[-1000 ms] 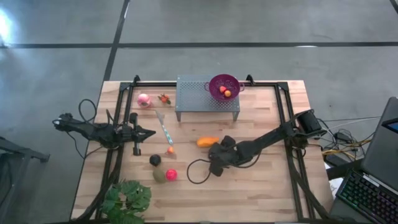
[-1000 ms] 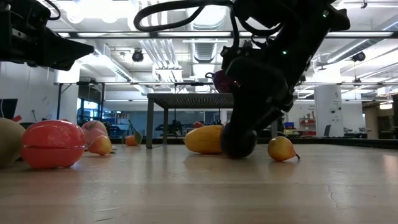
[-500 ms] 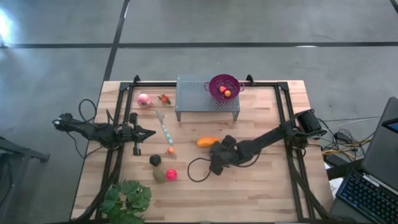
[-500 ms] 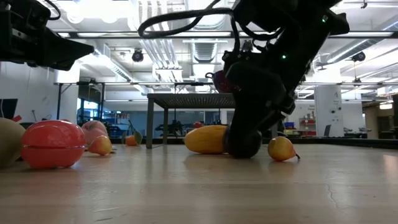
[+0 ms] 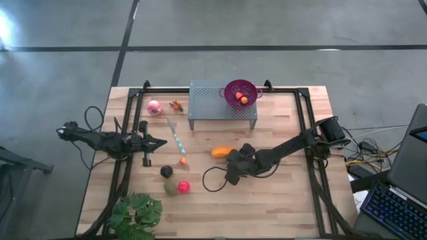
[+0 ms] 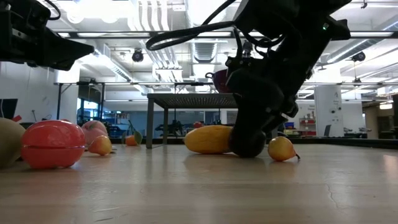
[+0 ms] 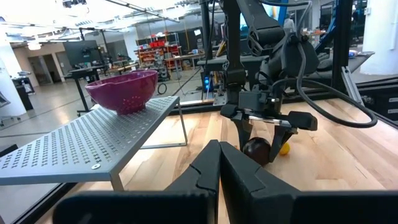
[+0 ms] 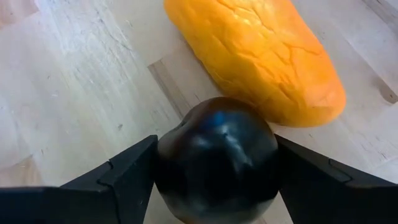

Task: Pick & Place Fruit
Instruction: Put the black plum into the purple bowl on the shelf

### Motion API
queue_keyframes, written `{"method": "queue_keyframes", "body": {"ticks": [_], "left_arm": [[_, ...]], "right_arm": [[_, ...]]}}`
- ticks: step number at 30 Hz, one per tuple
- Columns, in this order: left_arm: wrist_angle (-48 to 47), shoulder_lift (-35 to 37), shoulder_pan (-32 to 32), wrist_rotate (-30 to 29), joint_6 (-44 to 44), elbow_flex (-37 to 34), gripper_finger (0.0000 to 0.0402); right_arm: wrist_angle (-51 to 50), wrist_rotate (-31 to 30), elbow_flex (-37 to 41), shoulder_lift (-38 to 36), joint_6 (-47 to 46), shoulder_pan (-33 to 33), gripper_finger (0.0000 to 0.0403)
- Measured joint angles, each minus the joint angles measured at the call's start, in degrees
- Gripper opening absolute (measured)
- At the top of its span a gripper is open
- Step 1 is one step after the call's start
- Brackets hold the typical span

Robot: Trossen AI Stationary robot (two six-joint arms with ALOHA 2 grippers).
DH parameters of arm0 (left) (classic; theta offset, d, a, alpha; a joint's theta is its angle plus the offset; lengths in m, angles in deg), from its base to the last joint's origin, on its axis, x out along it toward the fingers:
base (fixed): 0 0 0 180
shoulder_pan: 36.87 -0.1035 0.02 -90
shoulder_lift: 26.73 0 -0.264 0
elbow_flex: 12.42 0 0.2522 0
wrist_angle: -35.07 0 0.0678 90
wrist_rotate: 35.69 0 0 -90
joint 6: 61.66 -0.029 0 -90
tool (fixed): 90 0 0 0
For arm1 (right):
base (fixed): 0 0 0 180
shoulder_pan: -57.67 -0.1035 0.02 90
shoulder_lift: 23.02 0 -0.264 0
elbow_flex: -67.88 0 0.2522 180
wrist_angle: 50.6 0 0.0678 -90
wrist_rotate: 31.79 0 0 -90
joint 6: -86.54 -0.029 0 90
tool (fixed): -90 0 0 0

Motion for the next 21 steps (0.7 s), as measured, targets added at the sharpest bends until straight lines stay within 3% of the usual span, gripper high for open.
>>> {"method": "queue_keyframes", "body": {"ticks": [6, 11, 16, 21], "left_arm": [[0.0, 0.0, 0.0, 0.0, 0.0, 0.0, 0.0012], [0.0, 0.0, 0.0, 0.0, 0.0, 0.0, 0.0012], [0.0, 0.0, 0.0, 0.0, 0.0, 0.0, 0.0012], [0.0, 0.0, 0.0, 0.0, 0.0, 0.0, 0.0012]], "right_arm": [[-0.1, 0.2, 0.0, 0.0, 0.0, 0.0, 0.0293], [-0.5, 0.9, 0.1, -0.1, 0.5, 0.0, 0.0282], [-0.9, 6.0, 0.1, -1.4, 2.3, 0.1, 0.0271], [-2.3, 8.3, -1.2, -3.4, 5.0, 0.0, 0.0285]]}}
